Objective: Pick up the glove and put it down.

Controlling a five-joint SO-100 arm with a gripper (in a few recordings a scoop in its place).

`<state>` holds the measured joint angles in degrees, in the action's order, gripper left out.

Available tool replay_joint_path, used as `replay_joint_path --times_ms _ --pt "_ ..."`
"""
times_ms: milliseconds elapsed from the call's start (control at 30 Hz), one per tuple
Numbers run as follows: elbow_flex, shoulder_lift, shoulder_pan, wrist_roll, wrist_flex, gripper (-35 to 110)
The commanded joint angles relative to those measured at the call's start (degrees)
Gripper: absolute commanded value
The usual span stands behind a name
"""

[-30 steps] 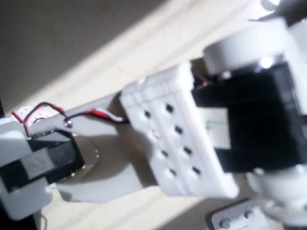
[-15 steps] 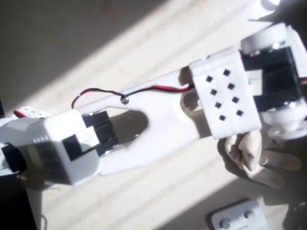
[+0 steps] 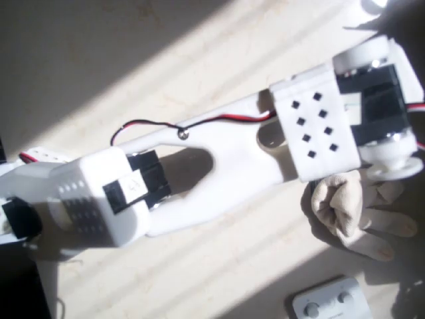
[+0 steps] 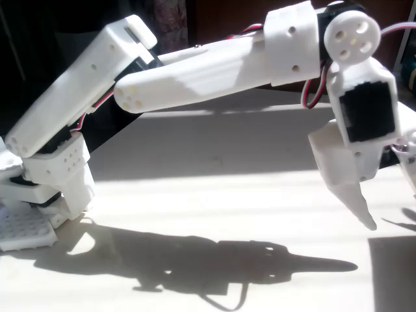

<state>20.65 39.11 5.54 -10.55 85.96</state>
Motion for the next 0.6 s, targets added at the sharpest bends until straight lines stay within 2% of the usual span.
replay_joint_path --times_ms 0,267,567 --pt "-1.4 0.5 0.4 -0.4 -0.6 20" --pt "-1.4 -0.1 0.4 -0.4 -0.9 -1" --pt "-1.5 0.4 0.2 -0.4 -1.4 0"
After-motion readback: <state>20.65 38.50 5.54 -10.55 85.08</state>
